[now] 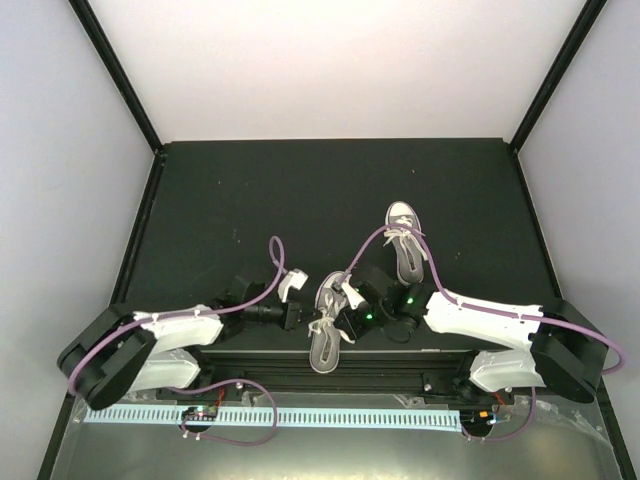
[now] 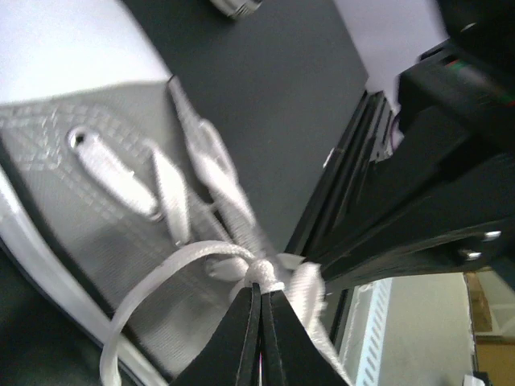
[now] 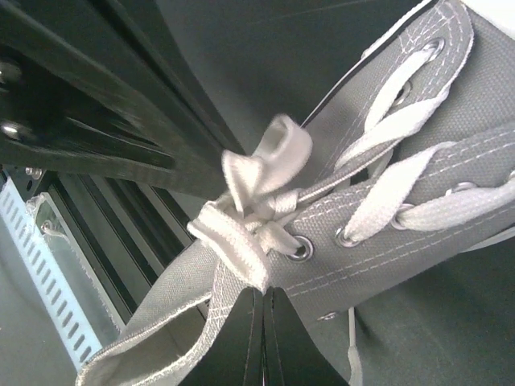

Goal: Tie the shoes
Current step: Cross the shoelace with the shoelace.

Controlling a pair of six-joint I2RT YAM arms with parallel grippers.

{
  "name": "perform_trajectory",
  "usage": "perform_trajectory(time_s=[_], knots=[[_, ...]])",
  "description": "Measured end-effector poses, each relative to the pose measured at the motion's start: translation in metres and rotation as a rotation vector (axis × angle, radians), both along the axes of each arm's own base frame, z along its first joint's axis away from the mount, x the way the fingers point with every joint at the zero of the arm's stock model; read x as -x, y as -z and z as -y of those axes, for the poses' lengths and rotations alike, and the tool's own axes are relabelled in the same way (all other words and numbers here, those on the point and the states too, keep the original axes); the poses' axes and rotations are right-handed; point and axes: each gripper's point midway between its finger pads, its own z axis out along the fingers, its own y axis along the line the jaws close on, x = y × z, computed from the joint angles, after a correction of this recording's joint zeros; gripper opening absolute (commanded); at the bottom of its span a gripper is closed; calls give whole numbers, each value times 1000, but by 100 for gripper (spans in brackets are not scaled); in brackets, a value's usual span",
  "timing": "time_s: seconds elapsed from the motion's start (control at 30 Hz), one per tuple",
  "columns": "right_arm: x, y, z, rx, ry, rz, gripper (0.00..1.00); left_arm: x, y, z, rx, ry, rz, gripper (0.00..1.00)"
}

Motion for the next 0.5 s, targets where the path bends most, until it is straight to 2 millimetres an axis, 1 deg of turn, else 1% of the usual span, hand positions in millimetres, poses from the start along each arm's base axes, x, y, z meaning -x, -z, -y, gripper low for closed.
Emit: perform_trajectory(time_s=[0.1,0.2,0.27,0.5], knots=[[1,0,1,7,0,-4,2,-3,-20,0,41,-11,61,1],[0,-5,0,5,0,-2,2,-3,-29,-1,56,-17,86,2],[-2,-10,-3,-6,0,5,2,-3,-30,-2,55,-19,88,1],[-4,-24,-13,-39,-12,23,2,0,-23,-5,27,-21,59,2]])
